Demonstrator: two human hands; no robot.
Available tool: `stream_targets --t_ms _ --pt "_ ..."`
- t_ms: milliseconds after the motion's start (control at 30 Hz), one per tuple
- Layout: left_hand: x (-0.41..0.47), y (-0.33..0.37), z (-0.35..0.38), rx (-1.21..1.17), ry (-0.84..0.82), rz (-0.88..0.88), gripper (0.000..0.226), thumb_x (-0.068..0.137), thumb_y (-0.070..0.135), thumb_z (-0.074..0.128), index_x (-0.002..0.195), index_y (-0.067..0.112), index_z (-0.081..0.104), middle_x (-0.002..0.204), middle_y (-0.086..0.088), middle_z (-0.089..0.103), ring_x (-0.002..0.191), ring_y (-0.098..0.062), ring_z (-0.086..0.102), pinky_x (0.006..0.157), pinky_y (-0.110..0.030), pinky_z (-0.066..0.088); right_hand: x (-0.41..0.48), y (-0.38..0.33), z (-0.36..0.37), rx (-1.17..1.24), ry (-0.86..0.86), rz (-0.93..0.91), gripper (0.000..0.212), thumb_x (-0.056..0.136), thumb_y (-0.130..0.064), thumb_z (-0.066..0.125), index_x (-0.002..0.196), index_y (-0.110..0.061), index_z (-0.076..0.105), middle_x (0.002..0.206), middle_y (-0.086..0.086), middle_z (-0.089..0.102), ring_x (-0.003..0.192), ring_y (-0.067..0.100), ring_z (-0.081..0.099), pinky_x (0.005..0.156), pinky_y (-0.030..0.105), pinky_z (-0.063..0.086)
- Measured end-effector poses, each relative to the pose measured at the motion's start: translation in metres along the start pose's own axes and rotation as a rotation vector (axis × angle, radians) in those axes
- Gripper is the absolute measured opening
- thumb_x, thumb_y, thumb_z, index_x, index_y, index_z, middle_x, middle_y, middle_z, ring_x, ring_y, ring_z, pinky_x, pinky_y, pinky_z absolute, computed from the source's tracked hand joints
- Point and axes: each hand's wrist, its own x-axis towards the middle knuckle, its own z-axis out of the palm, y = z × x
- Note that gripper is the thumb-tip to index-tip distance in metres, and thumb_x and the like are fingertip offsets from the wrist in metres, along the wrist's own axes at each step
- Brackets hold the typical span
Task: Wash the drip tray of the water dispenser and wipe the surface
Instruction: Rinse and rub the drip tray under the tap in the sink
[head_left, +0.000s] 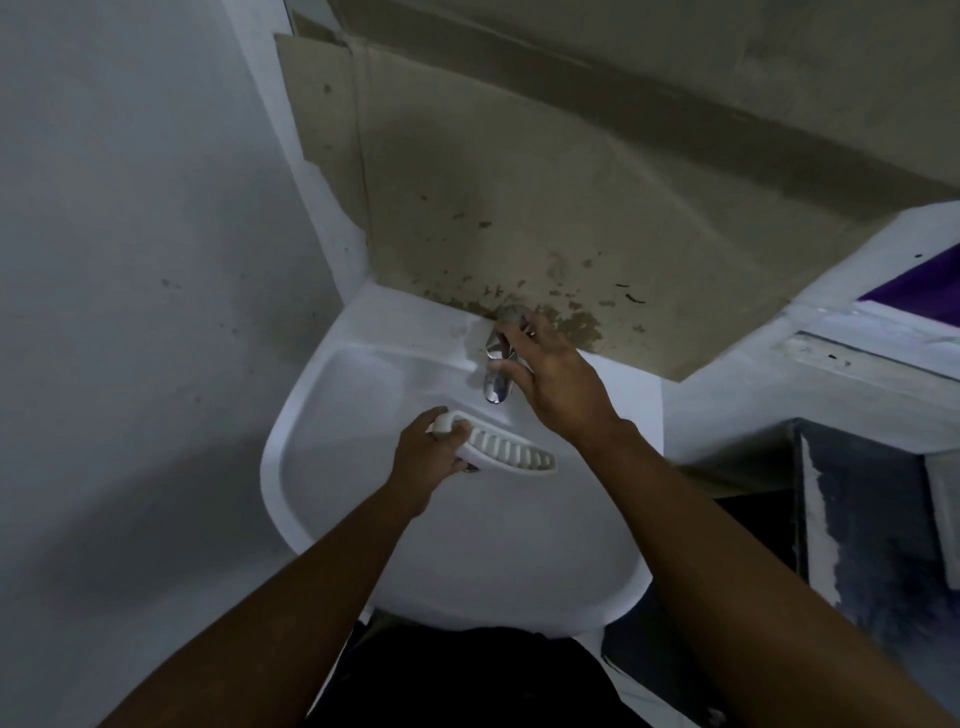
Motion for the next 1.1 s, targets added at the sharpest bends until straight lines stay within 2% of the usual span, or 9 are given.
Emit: stream_targets --t_ms 167,300,400,467,600,733,833,1000,1100 --pt "0.009 0.0 0.003 0.037 0.047 -0.016 0.03 0.085 0.011 0.068 0.114 0.012 0.059 0.121 -0.018 0.058 0.105 -0.034 0.062 0.068 -0.035 0.06 0.002 -0.007 -0.006 -0.02 0.073 0.006 0.052 0.098 -0.047 0.031 0.135 -0.018 0.053 0.136 0.014 0.052 0.109 0.034 0.059 0.079 0.038 0.054" --pt "0.012 -0.003 0.0 0.043 0.039 -0.024 0.032 0.085 0.01 0.067 0.116 0.011 0.057 0.119 -0.018 0.058 0.105 -0.032 0.063 0.074 -0.038 0.059 -0.002 -0.004 -0.005 0.206 0.095 0.085 0.048 0.097 -0.044 0.046 0.137 -0.019 0.051 0.137 0.008 0.056 0.118 0.024 0.058 0.092 0.034 0.051" --pt "0.013 -0.005 -0.002 0.014 0.044 -0.012 0.032 0.085 0.008 0.067 0.116 0.011 0.057 0.118 -0.016 0.058 0.105 -0.032 0.063 0.072 -0.035 0.059 -0.021 -0.003 0.006 0.42 0.161 0.312 0.041 0.096 -0.034 0.057 0.133 -0.016 0.053 0.123 0.006 0.065 0.102 0.013 0.061 0.085 0.029 0.052" --pt "0.013 -0.007 -0.005 -0.004 0.051 -0.003 0.031 0.085 0.007 0.067 0.113 0.012 0.056 0.116 -0.015 0.057 0.104 -0.032 0.063 0.071 -0.034 0.058 -0.04 -0.001 0.026 0.423 0.159 0.389 0.032 0.096 -0.02 0.055 0.126 -0.008 0.057 0.117 0.01 0.067 0.099 0.018 0.063 0.087 0.036 0.054" --pt "0.013 -0.013 -0.012 -0.008 0.034 0.042 0.031 0.085 0.005 0.066 0.113 0.011 0.054 0.116 -0.017 0.055 0.099 -0.028 0.062 0.075 -0.034 0.057 -0.067 -0.006 0.061 0.383 -0.051 0.358 0.043 0.093 -0.028 0.043 0.121 -0.004 0.064 0.126 0.017 0.064 0.118 0.033 0.059 0.105 0.039 0.044" --pt "0.007 -0.015 -0.024 0.041 -0.014 0.09 0.035 0.079 0.015 0.076 0.106 0.016 0.054 0.11 -0.015 0.061 0.097 -0.028 0.065 0.084 -0.044 0.057 -0.056 -0.022 0.079 0.32 -0.267 0.141 0.051 0.1 -0.041 0.027 0.139 -0.02 0.051 0.146 0.003 0.05 0.139 0.026 0.04 0.113 0.045 0.028" --pt "-0.001 -0.014 -0.036 0.023 0.007 0.127 0.031 0.079 0.008 0.074 0.1 0.018 0.053 0.103 -0.011 0.063 0.094 -0.024 0.065 0.088 -0.046 0.056 -0.041 -0.023 0.086 0.346 -0.411 0.127 0.045 0.104 -0.037 0.026 0.144 -0.029 0.043 0.152 -0.007 0.042 0.144 0.015 0.03 0.115 0.043 0.013" --pt "-0.017 -0.014 -0.055 0.03 -0.056 0.205 0.035 0.081 0.019 0.071 0.109 0.01 0.052 0.105 -0.011 0.064 0.095 -0.022 0.064 0.086 -0.047 0.054 -0.039 0.003 0.088 0.126 -0.431 0.185 0.064 0.094 -0.06 0.009 0.143 -0.036 0.043 0.143 -0.01 0.051 0.137 0.014 0.04 0.11 0.044 0.025" --pt "-0.021 -0.015 -0.058 -0.001 -0.078 0.197 0.027 0.084 0.006 0.065 0.107 0.01 0.052 0.107 -0.009 0.064 0.098 -0.021 0.065 0.087 -0.043 0.055 -0.039 0.01 0.092 0.226 -0.432 0.442 0.056 0.093 -0.063 0.024 0.129 -0.036 0.058 0.136 -0.008 0.056 0.134 0.012 0.044 0.109 0.04 0.032"
